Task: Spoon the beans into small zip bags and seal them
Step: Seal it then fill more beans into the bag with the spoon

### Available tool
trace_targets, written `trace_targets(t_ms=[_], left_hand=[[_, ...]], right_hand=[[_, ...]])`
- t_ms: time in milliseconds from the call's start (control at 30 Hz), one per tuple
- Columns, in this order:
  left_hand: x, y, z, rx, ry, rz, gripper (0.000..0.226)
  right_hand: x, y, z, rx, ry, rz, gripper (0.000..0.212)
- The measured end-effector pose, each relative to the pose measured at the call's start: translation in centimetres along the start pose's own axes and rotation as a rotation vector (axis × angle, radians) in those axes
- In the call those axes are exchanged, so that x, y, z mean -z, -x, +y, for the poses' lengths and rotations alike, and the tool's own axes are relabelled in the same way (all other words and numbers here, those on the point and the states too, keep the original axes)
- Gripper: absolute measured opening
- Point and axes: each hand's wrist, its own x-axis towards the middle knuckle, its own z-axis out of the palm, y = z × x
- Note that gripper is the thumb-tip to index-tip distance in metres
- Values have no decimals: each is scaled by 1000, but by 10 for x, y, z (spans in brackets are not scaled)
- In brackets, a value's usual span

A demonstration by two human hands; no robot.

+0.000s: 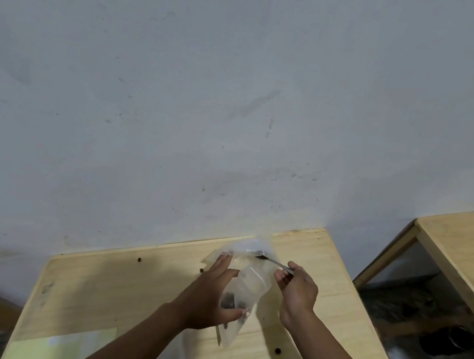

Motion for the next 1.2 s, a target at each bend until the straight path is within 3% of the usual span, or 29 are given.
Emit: trace_targets(t_ms=[133, 333, 400, 567, 867, 1067, 1200], left_hand=[[-4, -5, -6, 110, 92, -37, 79], [-6, -11, -13, 192, -65, -92, 90], [-8, -9, -13, 187, -125, -42, 92], [-15, 2, -16, 132, -213, 137, 72], [-11, 17, 6, 208, -89, 162, 77], [-17, 27, 12, 246, -8, 188, 78], [-17, 38, 16, 280, 40, 211, 77]], right_hand=[[18, -2, 8, 61, 187, -70, 34], [32, -2, -3, 175, 259, -84, 37], [32, -1, -14, 246, 274, -66, 39], [24, 5, -46, 427, 326, -67, 43], [12, 33, -57, 649, 543, -295, 41], [15, 54, -53, 969, 762, -511, 30], [21, 60, -61, 922, 635, -432, 29]])
